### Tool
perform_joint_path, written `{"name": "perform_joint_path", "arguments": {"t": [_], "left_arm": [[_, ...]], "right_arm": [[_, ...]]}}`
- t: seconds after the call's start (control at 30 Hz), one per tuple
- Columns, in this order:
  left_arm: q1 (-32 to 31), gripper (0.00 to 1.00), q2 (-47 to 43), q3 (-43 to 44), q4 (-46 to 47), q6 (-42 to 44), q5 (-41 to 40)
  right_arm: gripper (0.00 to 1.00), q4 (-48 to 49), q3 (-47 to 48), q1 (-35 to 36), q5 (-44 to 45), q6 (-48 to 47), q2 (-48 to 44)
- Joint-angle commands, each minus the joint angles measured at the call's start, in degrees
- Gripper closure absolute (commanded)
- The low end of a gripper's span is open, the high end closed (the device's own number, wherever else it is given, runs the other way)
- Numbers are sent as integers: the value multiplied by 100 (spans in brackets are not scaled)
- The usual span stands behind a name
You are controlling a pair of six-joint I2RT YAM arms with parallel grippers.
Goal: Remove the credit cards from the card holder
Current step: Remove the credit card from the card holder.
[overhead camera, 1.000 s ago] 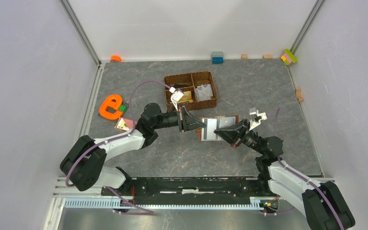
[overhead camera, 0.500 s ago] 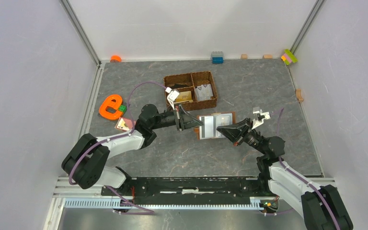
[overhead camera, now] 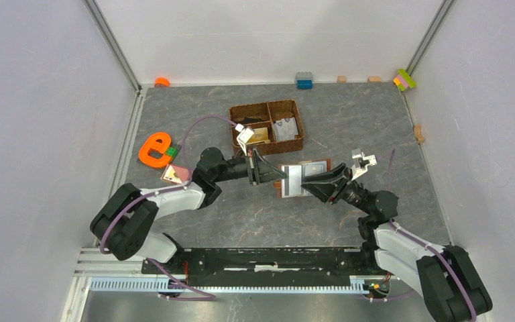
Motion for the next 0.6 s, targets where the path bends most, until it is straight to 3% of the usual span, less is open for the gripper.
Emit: {"name": "perform_joint_path", "arguments": {"t": [0.0, 0.23, 0.43, 0.57], "left_arm": [[-194, 98, -196, 170, -142, 312, -31], [-239, 98, -278, 161, -182, 395, -23], [-234, 98, -621, 33, -523, 718, -361], [-234, 98, -746, -17, -544, 765, -475]], "right_arm": [[59, 754, -48, -2, -179, 231, 101], [53, 563, -23, 22, -116, 100, 94], [50, -957, 99, 20, 287, -735, -538], [50, -822, 119, 22, 177, -633, -383]]}}
